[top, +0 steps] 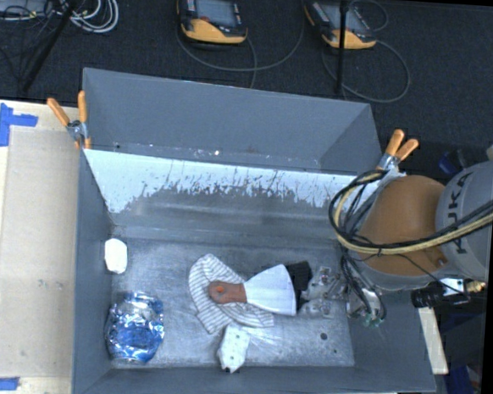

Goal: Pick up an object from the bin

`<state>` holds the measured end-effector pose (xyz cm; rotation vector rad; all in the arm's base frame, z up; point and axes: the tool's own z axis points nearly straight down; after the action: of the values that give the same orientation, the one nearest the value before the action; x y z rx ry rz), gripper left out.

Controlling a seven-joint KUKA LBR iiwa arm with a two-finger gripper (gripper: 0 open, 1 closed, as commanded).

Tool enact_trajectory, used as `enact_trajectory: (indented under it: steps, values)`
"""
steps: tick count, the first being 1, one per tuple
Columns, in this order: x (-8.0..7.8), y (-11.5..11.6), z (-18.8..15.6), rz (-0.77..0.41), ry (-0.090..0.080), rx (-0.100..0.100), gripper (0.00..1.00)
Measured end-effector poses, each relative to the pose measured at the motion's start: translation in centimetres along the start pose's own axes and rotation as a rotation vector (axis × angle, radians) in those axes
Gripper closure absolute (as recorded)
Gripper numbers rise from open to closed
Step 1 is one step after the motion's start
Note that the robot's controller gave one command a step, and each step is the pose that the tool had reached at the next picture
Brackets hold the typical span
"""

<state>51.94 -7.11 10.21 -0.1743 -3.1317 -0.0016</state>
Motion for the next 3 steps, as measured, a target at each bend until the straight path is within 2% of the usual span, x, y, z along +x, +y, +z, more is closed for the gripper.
enact_trajectory:
  steps: [1,2,3]
  values:
    - [-0.4,1.1,-2.0,0.010,-0.006,0.001,1.00]
    - [0.1,1.1,-3.7,0.012,-0.001,0.000,1.00]
    - [-0.9,0.9,-4.8,0.014,-0.007,0.000,1.00]
